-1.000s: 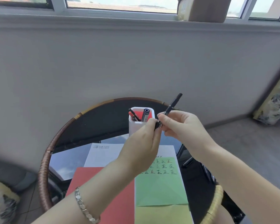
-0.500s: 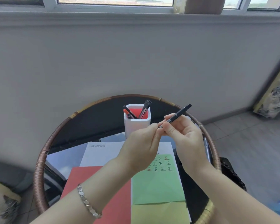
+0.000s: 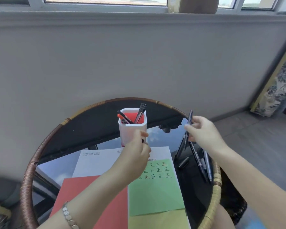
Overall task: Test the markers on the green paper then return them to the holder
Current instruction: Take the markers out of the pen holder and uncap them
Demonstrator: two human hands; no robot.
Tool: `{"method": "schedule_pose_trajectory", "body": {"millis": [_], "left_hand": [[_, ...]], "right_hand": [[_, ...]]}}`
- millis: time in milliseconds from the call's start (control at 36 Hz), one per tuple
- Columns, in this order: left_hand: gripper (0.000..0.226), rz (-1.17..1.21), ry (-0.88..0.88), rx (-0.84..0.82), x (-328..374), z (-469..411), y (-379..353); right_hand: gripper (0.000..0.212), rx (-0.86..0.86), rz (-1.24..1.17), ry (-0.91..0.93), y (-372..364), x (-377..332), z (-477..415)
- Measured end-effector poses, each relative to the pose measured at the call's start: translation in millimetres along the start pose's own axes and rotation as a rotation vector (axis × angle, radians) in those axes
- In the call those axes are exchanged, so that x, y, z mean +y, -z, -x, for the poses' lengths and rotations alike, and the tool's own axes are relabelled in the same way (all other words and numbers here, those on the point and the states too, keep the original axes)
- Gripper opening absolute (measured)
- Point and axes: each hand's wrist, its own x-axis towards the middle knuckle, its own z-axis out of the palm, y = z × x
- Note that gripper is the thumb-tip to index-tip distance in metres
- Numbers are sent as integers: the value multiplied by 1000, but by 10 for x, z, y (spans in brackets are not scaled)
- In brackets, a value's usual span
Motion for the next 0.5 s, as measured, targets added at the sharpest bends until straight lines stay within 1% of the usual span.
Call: {"method": "schedule_pose_trajectory", "body": {"millis": [28,56,83,139,167,250,389,500], "left_hand": [[23,18,17,-24,-14,12,-15],[21,21,29,-48,-24,29,-27],[17,11,37,-60,-34,46,-34],[9,4,51,-48,-46,55,-48],[9,1,62,-37,-44,55,-54],[14,-11,88,-19,-32,64,-97],[11,-82,72,40,-40,71,-188],[8,-173,40,43,-52,10,-386]], "right_hand": [[47,-45,100,-12,-31,87,3],[50,-90,191,5,-72,161,18],[47,-124,271,41,-120,231,33],[32,-155,426,126,-205,342,55],[26,-163,487,157,-238,386,66],[21,-216,578,205,-316,482,94],[20,-232,744,213,-327,600,131],[22,-223,769,239,-220,644,104]]}}
